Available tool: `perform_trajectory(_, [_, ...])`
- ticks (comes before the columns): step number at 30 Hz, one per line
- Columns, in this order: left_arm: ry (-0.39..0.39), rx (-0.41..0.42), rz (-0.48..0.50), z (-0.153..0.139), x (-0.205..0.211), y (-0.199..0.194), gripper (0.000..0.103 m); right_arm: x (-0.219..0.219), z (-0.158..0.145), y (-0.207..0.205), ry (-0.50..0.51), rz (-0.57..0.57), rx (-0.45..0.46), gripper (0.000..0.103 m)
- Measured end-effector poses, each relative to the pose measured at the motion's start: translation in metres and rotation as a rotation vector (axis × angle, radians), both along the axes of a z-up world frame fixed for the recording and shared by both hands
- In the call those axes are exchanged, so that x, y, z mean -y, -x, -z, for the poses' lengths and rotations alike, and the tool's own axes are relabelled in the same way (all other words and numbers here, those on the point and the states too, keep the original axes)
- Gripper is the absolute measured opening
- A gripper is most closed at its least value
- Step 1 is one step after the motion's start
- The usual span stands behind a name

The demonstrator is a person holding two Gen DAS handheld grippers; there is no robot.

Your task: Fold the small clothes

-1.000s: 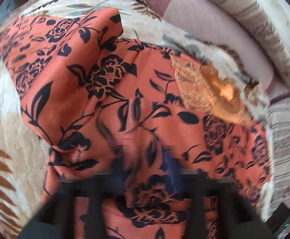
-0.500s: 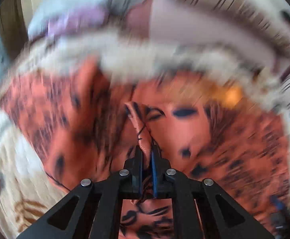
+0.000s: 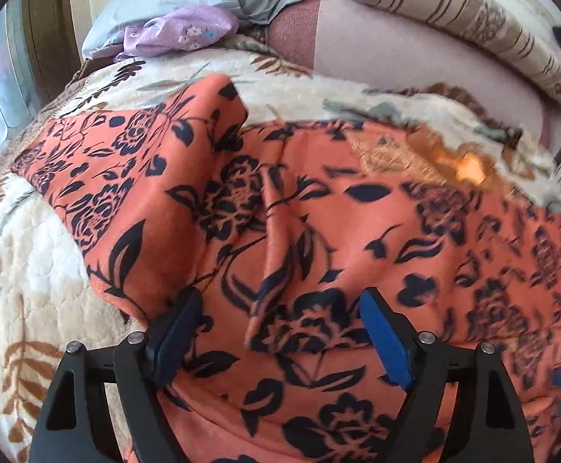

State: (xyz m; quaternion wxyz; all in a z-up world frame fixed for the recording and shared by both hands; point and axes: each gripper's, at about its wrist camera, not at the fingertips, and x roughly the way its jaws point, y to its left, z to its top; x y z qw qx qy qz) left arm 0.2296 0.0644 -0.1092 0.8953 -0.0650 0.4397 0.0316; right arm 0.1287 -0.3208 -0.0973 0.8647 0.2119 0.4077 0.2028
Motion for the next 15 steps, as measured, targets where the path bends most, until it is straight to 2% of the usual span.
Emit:
perform_trajectory(2, [0.015,0.101,-0.055,-0.021,-0.007,0.014,0.082,-0.003,0.0,-0.001,0.017,0.001,-0.003,0.09])
perform_trajectory(4, [0.013,0.196,-0.029,-0.036,-0.005,0.025,0.083,-0.007,0.0,-0.001,0.043,0.003,-0.004,0.09])
perform_trajectory(5, [-0.015,0.187,-0.005,-0.035,0.0,0.024,0.083,-0.009,-0.001,-0.001,0.057,0.004,-0.004,0.09])
perform_trajectory(6, [-0.054,0.136,0.012,-0.027,0.004,0.018,0.083,-0.012,-0.001,-0.002,0.079,0.004,-0.007,0.09])
perform_trajectory(8, [-0.123,-0.059,0.017,0.008,0.01,-0.002,0.084,-0.018,-0.002,-0.003,0.138,0.003,-0.018,0.09])
perform_trajectory(9, [-0.109,-0.07,0.004,0.015,0.008,-0.003,0.086,-0.025,-0.004,-0.004,0.193,0.002,-0.023,0.09])
perform_trajectory(12, [-0.072,-0.017,-0.016,-0.003,0.008,0.004,0.086,-0.052,-0.009,-0.004,0.413,0.005,-0.058,0.09])
perform_trajectory(13, [-0.084,0.012,-0.028,-0.007,0.007,0.009,0.086,-0.057,-0.012,-0.004,0.444,0.019,-0.068,0.09])
perform_trajectory(15, [-0.114,0.068,-0.051,-0.018,0.006,0.015,0.086,-0.06,-0.025,0.001,0.435,0.048,-0.053,0.09])
